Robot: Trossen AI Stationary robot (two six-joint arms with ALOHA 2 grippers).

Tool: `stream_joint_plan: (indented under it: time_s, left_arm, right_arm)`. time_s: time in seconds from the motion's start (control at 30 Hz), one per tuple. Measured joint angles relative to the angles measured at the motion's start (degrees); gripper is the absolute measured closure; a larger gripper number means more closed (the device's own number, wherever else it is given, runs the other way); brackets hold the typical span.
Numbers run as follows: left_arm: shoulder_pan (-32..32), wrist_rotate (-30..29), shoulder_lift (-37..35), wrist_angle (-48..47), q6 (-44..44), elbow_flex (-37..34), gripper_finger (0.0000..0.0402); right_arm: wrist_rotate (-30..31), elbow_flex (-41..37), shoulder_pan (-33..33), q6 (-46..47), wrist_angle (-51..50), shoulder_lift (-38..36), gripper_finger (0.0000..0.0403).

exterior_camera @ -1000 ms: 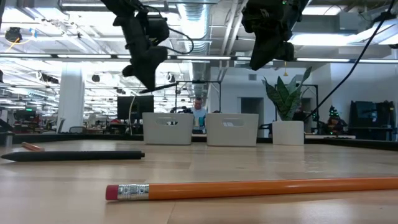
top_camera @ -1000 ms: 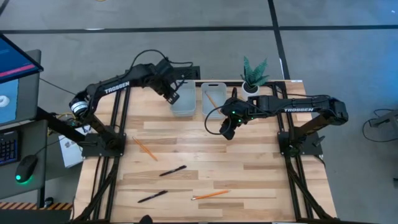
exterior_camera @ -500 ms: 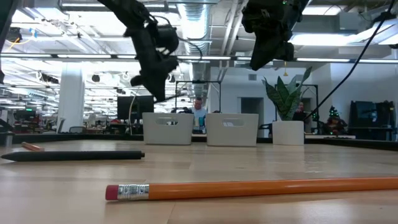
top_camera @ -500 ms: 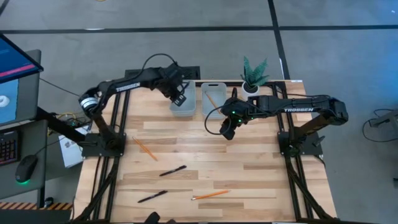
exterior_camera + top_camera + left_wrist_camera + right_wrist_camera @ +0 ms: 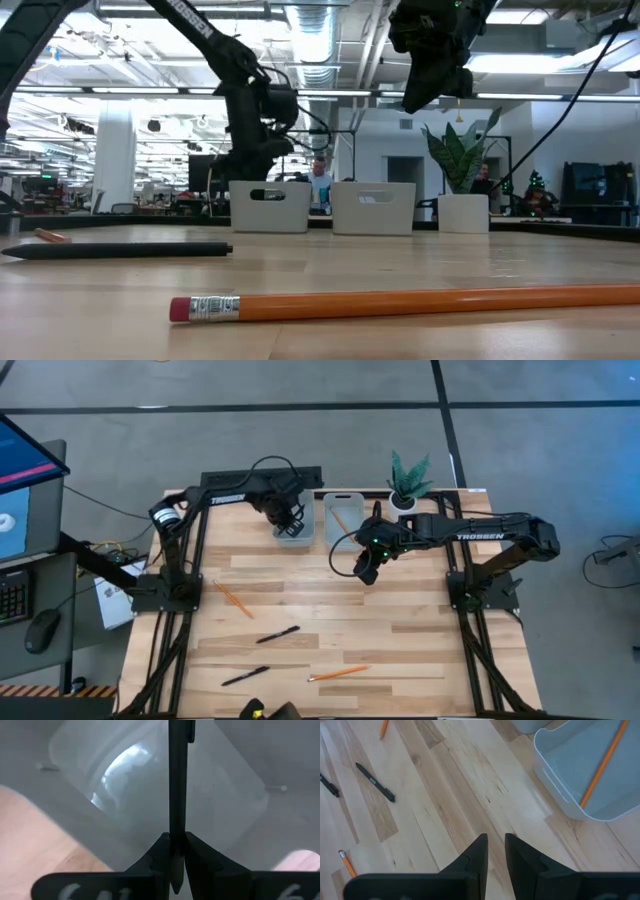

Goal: Sort pens & pencils
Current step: Put the top black pen into the left gray bin

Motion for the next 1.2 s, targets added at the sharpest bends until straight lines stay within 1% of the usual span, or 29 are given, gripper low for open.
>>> stream_joint_plan:
  time_s: [0.17,0.3,0.63,0.9,1.03,1.2]
  left_arm:
    - [0.0,2.3,1.8,0.2,0.0,0.0,0.0374]
    - [0.0,1.3,1.7,0.3,-0.2,0.0,0.0374]
    - [0.1,1.3,1.7,0.2,0.1,0.0,0.0374]
    - [0.1,0.9,1.7,0.5,4.0,0.0,0.0374]
    - [0.1,0.9,1.7,0.6,4.5,0.0,0.0374]
    - [0.1,1.0,1.7,0.6,4.3,0.0,0.0357]
  right_arm:
    - [0.0,0.0,0.0,0.0,0.0,0.0,0.0316]
    - [0.0,0.0,0.0,0.0,0.0,0.0,0.0316]
    - [0.0,0.0,0.0,0.0,0.0,0.0,0.0316]
    - [0.0,0.0,0.0,0.0,0.0,0.0,0.0316]
    - [0.0,0.0,0.0,0.0,0.0,0.0,0.0316]
    - [0.0,0.0,0.0,0.0,0.0,0.0,0.0316]
